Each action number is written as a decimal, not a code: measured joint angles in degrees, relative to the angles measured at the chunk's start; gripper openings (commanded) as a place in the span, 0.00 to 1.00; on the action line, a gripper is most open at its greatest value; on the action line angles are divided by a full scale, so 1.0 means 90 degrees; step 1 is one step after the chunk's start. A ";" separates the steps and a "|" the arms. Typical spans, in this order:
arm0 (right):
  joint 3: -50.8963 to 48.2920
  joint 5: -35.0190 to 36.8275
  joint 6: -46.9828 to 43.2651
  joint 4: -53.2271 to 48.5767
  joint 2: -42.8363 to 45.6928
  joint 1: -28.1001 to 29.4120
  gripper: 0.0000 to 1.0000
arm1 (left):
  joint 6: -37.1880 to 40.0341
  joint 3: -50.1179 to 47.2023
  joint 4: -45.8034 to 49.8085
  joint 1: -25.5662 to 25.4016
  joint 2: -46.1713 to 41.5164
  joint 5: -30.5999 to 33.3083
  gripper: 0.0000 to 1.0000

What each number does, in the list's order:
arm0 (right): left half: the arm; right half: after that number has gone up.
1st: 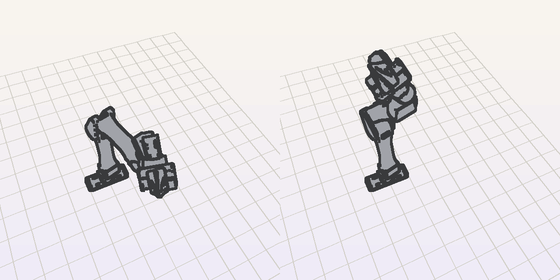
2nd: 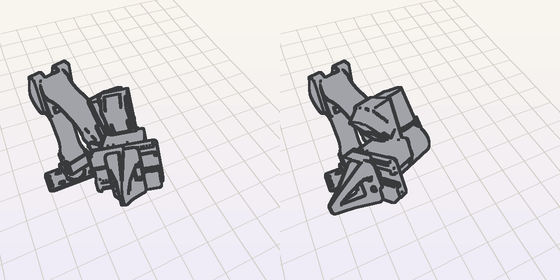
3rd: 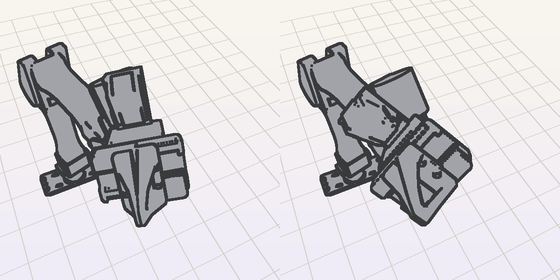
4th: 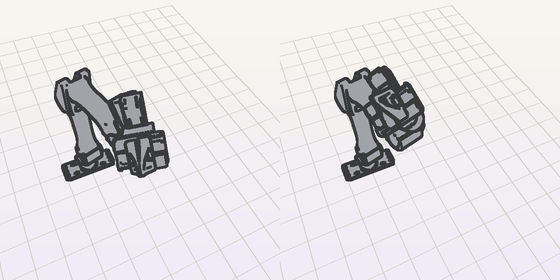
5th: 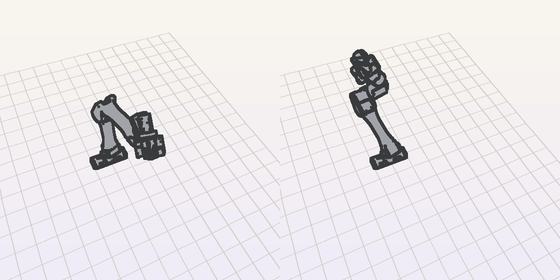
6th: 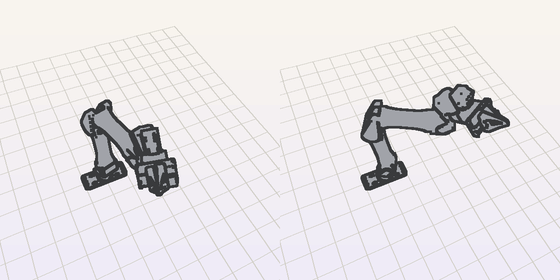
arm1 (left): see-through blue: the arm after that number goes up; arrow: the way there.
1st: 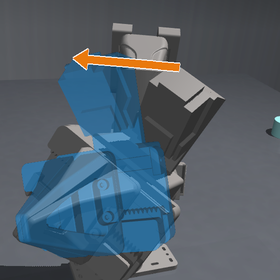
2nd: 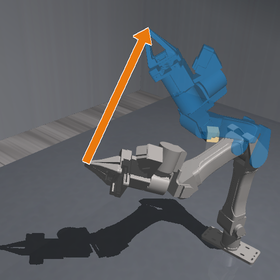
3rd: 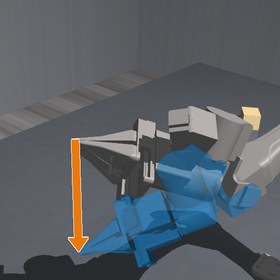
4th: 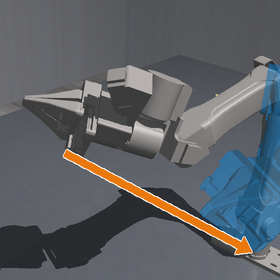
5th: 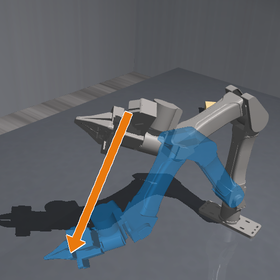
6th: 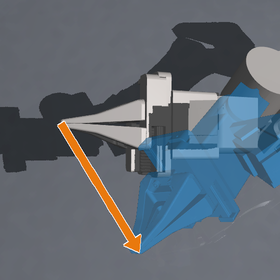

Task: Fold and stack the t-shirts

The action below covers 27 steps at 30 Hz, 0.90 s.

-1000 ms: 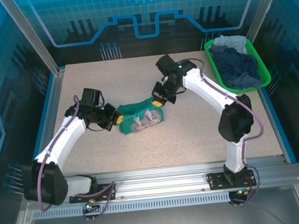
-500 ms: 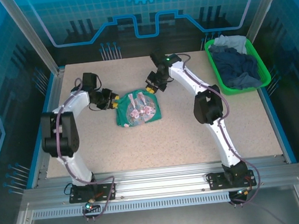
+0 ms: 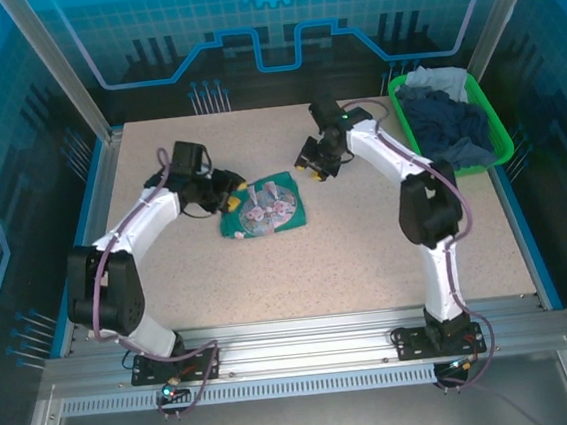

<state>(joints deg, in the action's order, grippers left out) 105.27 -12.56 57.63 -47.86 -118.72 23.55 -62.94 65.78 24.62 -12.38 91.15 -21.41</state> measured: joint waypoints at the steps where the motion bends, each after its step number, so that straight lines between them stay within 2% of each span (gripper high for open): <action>1: -0.0393 0.0007 -0.0024 0.0185 0.0291 0.0041 0.38 | -0.0160 -0.0148 -0.0078 -0.0170 0.0010 -0.0002 0.44; 4: -0.1358 -0.0029 -0.0141 0.0678 0.0891 0.0202 0.37 | -0.0629 -0.0427 -0.0180 -0.0503 0.0187 0.0027 0.48; 12: -0.2948 -0.0155 -0.0376 0.1367 0.1326 0.0294 0.34 | -0.2256 -0.0529 -0.1258 -0.0923 0.0831 0.0418 0.46; 19: -0.3361 -0.0163 -0.0461 0.1518 0.1790 0.0287 0.33 | -0.3502 -0.0063 -0.1921 -0.1236 0.1834 0.0806 0.43; 23: -0.3480 -0.0206 -0.0488 0.1566 0.1943 0.0221 0.32 | -0.3861 -0.0029 -0.2035 -0.1246 0.2110 0.0986 0.41; 27: -0.3614 -0.0282 -0.0534 0.1559 0.2035 0.0097 0.32 | -0.3857 -0.0024 -0.2118 -0.0962 0.2195 0.0967 0.41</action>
<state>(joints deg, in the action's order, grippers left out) 72.75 -15.09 52.82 -33.82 -100.40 24.43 -97.65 65.56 5.56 -21.04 110.91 -12.71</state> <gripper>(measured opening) 0.322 0.410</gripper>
